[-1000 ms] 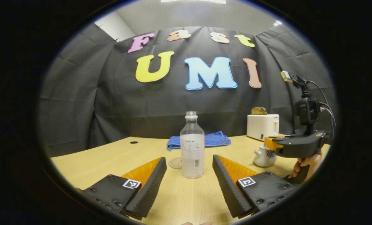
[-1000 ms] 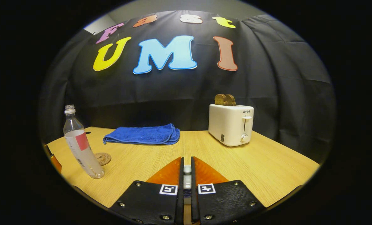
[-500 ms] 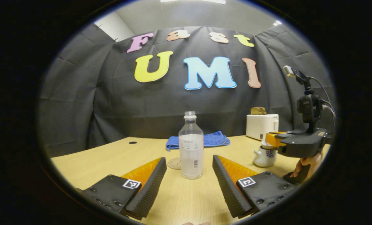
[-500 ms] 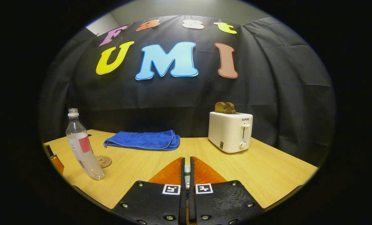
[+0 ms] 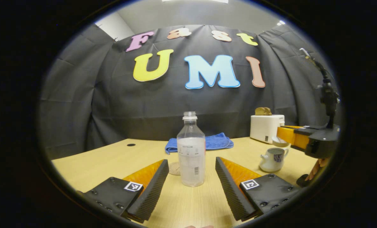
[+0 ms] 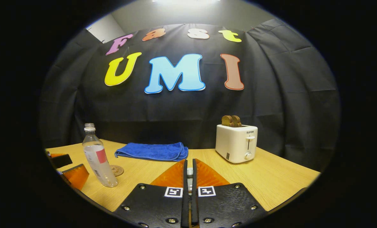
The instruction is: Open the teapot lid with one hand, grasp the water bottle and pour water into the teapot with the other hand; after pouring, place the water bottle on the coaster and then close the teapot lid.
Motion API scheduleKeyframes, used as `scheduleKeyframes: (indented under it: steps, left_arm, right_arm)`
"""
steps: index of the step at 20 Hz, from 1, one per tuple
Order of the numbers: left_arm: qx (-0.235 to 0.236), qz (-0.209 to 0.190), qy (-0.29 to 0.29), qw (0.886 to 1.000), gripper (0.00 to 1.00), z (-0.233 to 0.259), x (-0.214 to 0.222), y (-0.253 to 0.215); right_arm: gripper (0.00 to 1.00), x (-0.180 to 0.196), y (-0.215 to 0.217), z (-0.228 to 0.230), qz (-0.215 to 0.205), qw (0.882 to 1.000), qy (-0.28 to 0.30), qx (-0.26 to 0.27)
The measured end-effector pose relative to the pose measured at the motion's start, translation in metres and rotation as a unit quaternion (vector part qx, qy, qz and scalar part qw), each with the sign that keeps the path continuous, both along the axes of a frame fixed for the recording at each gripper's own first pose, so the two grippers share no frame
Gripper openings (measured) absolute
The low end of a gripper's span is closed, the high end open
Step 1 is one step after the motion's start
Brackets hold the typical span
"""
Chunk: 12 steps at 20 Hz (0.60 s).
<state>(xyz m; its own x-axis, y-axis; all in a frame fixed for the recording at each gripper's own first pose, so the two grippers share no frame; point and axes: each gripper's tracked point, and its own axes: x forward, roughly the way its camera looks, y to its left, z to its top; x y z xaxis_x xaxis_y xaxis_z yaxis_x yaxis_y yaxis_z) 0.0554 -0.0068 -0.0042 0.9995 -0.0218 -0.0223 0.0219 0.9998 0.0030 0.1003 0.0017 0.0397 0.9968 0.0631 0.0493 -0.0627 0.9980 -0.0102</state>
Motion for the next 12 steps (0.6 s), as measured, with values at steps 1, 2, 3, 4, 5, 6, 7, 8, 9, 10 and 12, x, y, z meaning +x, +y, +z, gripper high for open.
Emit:
scheduleKeyframes:
  steps: [1,2,3,4,5,6,7,8,9,10,12]
  left_arm:
    - [0.0,0.0,0.0,1.0,1.0,0.001,0.002,0.0]
    - [0.0,0.001,-0.002,1.0,1.0,0.0,0.004,0.0]
    - [0.0,0.002,-0.003,1.0,1.0,0.001,0.005,0.001]
    - [-0.001,0.001,-0.004,1.0,1.0,0.001,0.008,0.0]
    - [-0.001,0.0,-0.005,1.0,1.0,0.002,0.011,-0.001]
    - [-0.001,-0.001,-0.006,1.0,1.0,0.002,0.014,-0.002]
    - [-0.002,-0.003,-0.006,1.0,1.0,0.003,0.017,-0.002]
    - [-0.002,-0.004,-0.008,1.0,1.0,0.003,0.018,-0.002]
    - [-0.002,-0.005,-0.008,1.0,1.0,0.002,0.021,-0.004]
    - [-0.002,-0.007,-0.009,1.0,1.0,0.002,0.024,-0.004]
    - [-0.002,-0.006,-0.009,1.0,1.0,0.002,0.033,-0.004]
  right_arm:
    - [0.03,-0.004,0.001,0.001,0.004,1.0,-0.002,0.0]
    - [0.03,-0.009,0.003,0.003,0.009,1.0,-0.005,0.003]
    - [0.03,-0.014,0.004,0.005,0.012,1.0,-0.007,0.007]
    - [0.03,-0.018,0.005,0.005,0.015,1.0,-0.006,0.009]
    - [0.03,-0.024,0.007,0.004,0.019,1.0,-0.005,0.01]
    - [0.03,-0.03,0.008,0.001,0.022,1.0,-0.003,0.011]
    - [0.03,-0.038,0.007,-0.001,0.023,1.0,-0.003,0.01]
    - [0.03,-0.045,0.007,-0.002,0.023,1.0,-0.005,0.007]
    - [0.03,-0.052,0.006,-0.002,0.025,1.0,-0.007,0.007]
    - [0.03,-0.06,0.007,-0.005,0.027,1.0,-0.008,0.006]
    - [0.03,-0.072,0.007,-0.008,0.031,0.999,-0.011,0.005]
